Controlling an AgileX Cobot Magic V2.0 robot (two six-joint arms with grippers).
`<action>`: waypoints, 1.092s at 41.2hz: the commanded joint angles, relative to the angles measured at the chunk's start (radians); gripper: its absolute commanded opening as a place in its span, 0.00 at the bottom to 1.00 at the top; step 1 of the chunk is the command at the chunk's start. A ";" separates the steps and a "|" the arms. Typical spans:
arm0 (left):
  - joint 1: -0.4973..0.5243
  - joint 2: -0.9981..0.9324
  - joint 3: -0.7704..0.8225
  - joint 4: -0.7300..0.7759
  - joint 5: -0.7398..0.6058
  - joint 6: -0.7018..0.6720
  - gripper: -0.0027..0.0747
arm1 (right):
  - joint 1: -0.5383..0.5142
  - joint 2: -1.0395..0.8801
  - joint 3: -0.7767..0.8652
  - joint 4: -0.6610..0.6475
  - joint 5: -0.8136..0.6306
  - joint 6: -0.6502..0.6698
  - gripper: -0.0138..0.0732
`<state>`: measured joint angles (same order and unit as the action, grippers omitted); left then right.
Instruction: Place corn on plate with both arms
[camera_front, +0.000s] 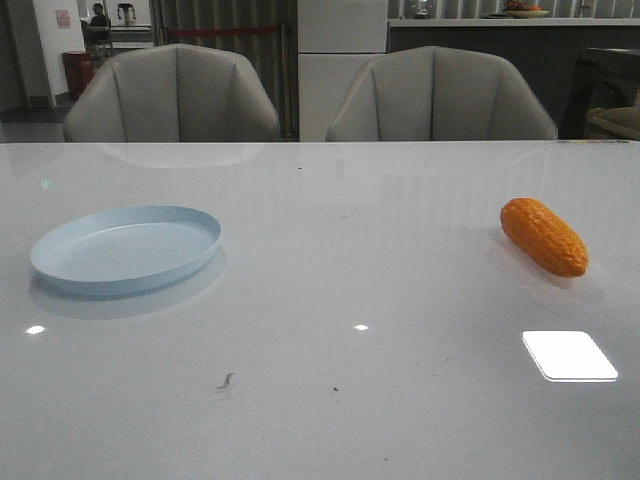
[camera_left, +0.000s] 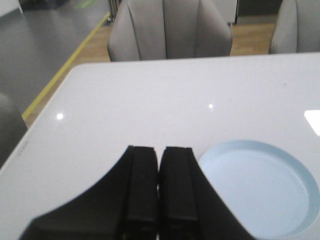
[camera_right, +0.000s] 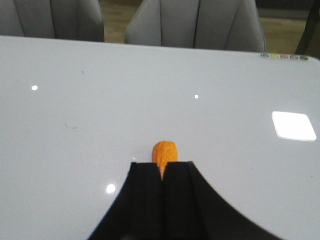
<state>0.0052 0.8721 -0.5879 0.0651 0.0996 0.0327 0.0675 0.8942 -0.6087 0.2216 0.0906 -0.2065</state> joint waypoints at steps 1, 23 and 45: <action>0.001 0.056 -0.038 0.000 -0.078 -0.006 0.16 | -0.001 0.065 -0.039 0.005 -0.091 -0.006 0.20; 0.001 0.144 -0.038 0.000 -0.100 -0.006 0.65 | -0.001 0.153 -0.039 0.005 -0.016 -0.006 0.70; 0.001 0.199 -0.228 -0.053 0.104 -0.006 0.61 | -0.001 0.153 -0.040 0.007 -0.034 -0.006 0.70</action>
<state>0.0052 1.0516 -0.7014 0.0141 0.1879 0.0327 0.0675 1.0605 -0.6087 0.2216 0.1376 -0.2065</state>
